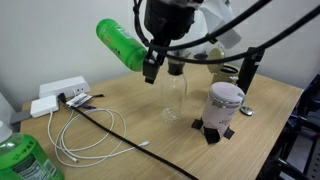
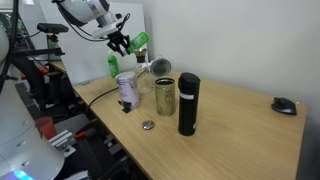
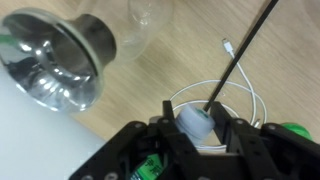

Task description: Put the green bottle upright on the right

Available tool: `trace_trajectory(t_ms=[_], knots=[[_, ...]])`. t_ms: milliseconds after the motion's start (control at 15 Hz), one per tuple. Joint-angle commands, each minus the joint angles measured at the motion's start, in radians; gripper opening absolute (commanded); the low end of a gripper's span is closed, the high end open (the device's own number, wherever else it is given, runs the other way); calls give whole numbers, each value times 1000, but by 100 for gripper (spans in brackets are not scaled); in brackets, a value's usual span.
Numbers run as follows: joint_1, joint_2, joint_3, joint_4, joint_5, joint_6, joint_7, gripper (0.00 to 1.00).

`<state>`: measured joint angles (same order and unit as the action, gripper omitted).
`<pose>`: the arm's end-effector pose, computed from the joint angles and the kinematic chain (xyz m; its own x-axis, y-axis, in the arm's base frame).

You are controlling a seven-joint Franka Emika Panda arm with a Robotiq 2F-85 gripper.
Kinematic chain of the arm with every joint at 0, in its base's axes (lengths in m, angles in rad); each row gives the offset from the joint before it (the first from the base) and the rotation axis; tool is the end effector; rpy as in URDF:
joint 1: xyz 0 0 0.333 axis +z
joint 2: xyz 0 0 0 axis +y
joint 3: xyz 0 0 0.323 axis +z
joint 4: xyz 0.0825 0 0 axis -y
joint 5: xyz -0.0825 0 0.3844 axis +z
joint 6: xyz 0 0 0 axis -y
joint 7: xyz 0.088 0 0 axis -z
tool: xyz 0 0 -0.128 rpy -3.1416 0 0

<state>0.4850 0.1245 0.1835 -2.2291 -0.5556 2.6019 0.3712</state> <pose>0.4433 0.3558 0.3284 0.6823 0.6737 0.2839 0.6169 -0.7390 0.2708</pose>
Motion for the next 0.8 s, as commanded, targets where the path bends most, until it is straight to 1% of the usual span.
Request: trace_trajectory(t_ms=[0,200,400,533,733], knots=[[-47,-61,17,-16,-85,9,47,16],[-89,-121,26,-23,-145,-5,78,16],[-123,-172,44,-36,-91,-16,38,16],[-136,-205,57,-43,-60,-61,9,16],[-156,-265,72,-46,-65,-194,-9,16]])
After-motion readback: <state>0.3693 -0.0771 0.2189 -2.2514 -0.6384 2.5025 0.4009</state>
